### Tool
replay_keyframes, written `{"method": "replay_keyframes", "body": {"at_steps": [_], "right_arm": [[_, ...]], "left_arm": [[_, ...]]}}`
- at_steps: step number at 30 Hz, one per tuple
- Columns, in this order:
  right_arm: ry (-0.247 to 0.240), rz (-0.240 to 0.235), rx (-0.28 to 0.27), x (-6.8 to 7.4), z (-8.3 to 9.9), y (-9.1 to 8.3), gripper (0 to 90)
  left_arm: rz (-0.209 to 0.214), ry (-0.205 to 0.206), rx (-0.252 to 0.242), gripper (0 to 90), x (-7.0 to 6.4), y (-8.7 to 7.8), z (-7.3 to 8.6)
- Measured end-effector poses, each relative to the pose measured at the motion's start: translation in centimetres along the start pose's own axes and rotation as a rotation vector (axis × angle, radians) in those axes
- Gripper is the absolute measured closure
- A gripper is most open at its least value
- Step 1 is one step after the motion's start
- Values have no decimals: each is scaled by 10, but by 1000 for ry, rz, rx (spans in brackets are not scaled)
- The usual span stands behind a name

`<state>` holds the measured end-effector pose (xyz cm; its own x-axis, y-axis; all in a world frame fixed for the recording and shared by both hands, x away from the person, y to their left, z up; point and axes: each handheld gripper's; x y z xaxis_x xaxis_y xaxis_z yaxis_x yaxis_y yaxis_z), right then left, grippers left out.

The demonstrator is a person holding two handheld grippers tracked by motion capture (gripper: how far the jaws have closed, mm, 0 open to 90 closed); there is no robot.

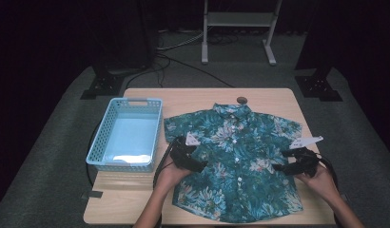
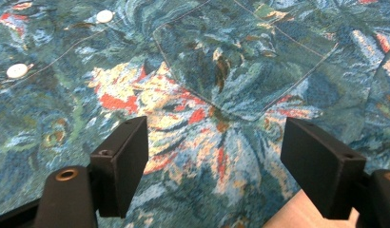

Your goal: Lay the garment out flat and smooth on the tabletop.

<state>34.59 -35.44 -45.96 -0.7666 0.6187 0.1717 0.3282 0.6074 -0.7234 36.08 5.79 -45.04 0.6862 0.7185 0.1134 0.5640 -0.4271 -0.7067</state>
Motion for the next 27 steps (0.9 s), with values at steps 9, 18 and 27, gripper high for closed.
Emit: {"method": "replay_keyframes", "body": {"at_steps": [9, 18, 27], "right_arm": [[-1, -17, -25, 7, 9, -5, 241], [18, -26, -55, 12, 26, -14, 241], [30, -28, -87, 16, 36, -22, 241]], "left_arm": [[-7, 4, -31, 95, -9, -9, 4], [-12, 4, -59, 95, -16, -20, 12], [-6, -12, -80, 95, -21, -26, 23]]}}
Point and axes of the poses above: each handheld gripper's, and its own axes: y roughly forward along the jaws, z roughly out of its underside, x roughly to its left, and after that the axes turned 9 degrees about -z, right-handed
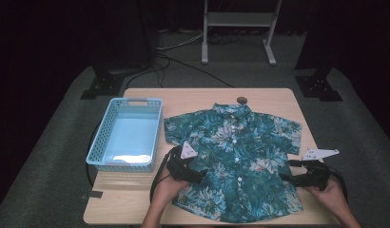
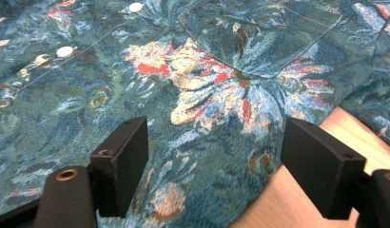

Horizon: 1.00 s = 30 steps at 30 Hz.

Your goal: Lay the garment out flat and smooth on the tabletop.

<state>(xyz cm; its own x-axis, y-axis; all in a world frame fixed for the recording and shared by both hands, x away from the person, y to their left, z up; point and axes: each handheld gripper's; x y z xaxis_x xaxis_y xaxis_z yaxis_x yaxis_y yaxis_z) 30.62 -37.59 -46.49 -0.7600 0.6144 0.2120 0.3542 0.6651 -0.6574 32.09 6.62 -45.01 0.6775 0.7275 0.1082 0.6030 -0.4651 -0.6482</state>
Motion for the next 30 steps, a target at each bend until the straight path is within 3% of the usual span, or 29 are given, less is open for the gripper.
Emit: {"method": "replay_keyframes", "body": {"at_steps": [17, 30], "right_arm": [[51, 4, -75, 11, 24, -16, 240], [78, 18, -110, 24, 44, -30, 240]], "left_arm": [[9, 11, -16, 95, -14, -15, 11], [36, -11, -22, 95, -20, -26, 20]]}}
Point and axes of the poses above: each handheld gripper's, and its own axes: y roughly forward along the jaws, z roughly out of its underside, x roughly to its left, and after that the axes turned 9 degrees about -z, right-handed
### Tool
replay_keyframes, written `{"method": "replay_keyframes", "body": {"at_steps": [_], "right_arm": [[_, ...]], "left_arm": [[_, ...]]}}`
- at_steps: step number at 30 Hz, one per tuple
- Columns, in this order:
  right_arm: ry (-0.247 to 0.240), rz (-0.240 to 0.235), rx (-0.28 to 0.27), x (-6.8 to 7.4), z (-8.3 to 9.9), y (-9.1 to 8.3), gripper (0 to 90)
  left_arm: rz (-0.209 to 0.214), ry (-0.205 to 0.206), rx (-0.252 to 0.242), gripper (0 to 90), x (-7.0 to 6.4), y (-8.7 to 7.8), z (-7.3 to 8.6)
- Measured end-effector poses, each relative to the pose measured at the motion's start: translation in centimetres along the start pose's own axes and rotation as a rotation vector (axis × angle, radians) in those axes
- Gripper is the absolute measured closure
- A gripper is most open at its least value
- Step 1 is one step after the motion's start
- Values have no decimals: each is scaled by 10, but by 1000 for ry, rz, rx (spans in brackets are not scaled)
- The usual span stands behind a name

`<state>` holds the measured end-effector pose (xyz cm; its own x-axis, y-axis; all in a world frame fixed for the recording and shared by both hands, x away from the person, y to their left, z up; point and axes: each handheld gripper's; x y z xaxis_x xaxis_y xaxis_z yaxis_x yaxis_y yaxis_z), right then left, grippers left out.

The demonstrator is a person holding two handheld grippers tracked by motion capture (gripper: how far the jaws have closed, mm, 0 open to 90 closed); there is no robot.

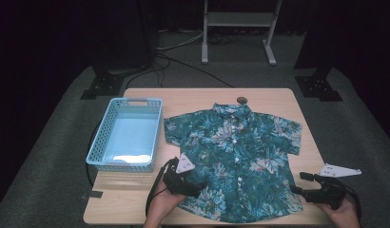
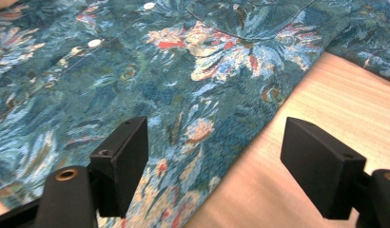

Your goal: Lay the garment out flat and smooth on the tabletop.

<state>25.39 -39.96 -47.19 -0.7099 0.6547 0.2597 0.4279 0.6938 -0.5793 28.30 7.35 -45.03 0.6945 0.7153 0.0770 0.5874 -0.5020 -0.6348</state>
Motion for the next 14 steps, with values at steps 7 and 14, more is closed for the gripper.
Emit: {"method": "replay_keyframes", "body": {"at_steps": [7, 14], "right_arm": [[-20, 17, 13, 8, 7, -5, 241], [-23, 23, -19, 8, 9, -9, 241]], "left_arm": [[6, 4, -4, 94, -1, -5, 2], [35, -21, -12, 94, -1, -6, 2]]}}
Point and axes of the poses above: each handheld gripper's, and its own axes: y roughly forward along the jaws, z roughly out of its underside, x roughly to its left, and after that the axes turned 9 degrees about -z, right-handed
